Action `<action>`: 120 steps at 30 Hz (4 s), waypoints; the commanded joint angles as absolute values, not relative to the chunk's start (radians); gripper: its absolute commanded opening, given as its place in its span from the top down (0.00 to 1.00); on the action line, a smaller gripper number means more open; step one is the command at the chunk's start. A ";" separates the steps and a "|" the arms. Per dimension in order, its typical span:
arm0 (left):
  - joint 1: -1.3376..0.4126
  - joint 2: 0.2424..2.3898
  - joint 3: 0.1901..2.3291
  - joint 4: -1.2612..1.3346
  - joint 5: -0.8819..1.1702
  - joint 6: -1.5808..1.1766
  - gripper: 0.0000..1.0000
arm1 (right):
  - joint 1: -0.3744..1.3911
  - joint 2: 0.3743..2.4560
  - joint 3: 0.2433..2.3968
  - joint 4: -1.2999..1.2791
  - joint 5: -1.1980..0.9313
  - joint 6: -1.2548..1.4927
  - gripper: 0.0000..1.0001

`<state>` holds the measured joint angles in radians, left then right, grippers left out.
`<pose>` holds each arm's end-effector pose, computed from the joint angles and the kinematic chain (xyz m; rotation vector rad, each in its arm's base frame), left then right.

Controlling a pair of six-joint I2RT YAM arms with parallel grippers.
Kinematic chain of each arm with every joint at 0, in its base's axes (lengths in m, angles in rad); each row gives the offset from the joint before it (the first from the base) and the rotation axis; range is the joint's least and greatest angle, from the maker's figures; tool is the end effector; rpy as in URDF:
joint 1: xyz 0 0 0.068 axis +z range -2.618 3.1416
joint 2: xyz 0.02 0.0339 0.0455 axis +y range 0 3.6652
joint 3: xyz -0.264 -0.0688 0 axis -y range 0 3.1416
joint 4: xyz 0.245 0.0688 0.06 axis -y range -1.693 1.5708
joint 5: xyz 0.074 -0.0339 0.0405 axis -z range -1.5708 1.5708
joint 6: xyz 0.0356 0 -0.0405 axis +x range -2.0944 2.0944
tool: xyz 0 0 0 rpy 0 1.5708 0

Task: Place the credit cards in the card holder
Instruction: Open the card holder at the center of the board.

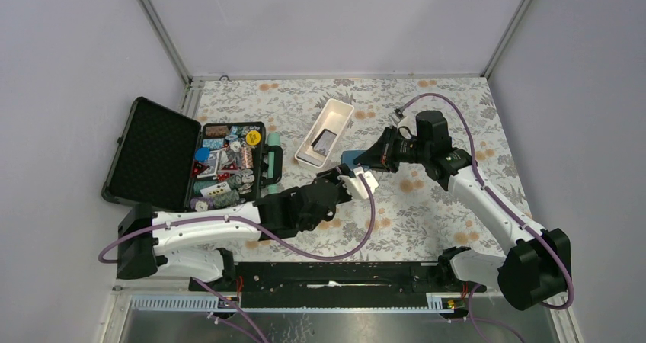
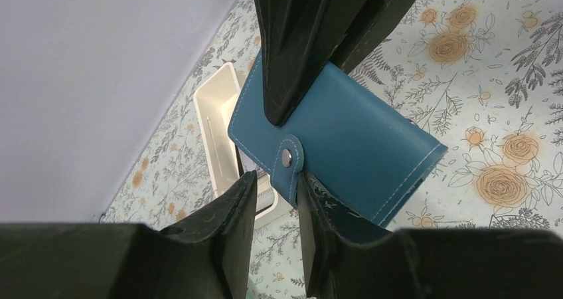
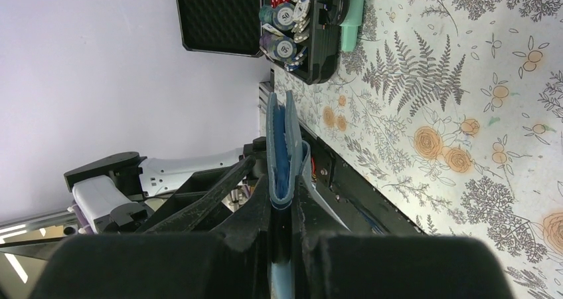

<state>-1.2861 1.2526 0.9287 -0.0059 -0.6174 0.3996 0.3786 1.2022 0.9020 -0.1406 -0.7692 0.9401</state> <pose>0.1002 -0.2689 0.3098 1.0662 1.4973 -0.0330 0.2387 0.1216 0.3021 0.0669 2.2606 1.5516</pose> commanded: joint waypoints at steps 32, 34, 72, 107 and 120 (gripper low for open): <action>-1.259 1.297 0.940 0.203 -0.749 0.291 1.00 | 0.411 1.183 0.871 -0.160 -0.862 0.934 1.00; -1.252 1.295 0.944 0.192 -0.757 0.256 1.00 | 0.412 1.176 0.873 -0.182 -0.861 0.917 1.00; -0.913 1.009 0.886 -0.239 -0.366 -0.476 0.31 | 0.423 1.101 0.817 -0.078 -0.660 0.809 1.00; -0.726 1.005 0.761 0.081 0.410 -0.805 0.68 | 0.424 0.994 0.734 0.239 -0.867 0.817 1.00; -0.683 0.943 0.733 0.051 0.412 -0.787 1.00 | 0.423 1.014 0.700 0.188 -0.774 0.759 1.00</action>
<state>-0.7086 0.9855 0.7429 0.0017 0.3977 -0.7979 0.4198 1.0100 0.7109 0.1776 -0.8028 0.7952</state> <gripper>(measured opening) 0.087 0.101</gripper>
